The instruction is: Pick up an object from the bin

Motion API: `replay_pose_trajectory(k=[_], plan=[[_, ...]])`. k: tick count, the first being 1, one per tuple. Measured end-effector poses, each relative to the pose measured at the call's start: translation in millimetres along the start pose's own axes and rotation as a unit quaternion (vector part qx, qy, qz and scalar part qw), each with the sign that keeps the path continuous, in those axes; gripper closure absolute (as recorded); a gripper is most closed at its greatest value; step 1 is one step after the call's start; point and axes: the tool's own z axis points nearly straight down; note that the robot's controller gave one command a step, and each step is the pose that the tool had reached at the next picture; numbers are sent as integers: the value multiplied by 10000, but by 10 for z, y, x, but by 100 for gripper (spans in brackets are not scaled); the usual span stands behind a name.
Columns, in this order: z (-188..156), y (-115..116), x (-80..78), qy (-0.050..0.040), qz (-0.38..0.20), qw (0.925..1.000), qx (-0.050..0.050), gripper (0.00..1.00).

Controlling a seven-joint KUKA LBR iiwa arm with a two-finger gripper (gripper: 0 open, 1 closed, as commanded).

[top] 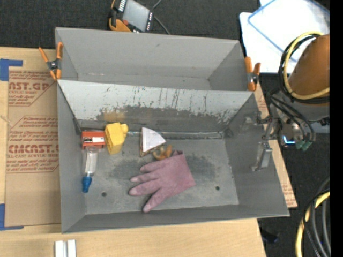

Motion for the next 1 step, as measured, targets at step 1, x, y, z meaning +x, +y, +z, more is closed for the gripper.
replay_pose_trajectory(k=[1], plan=[[161,68,17,-59,160,9999,17,0]])
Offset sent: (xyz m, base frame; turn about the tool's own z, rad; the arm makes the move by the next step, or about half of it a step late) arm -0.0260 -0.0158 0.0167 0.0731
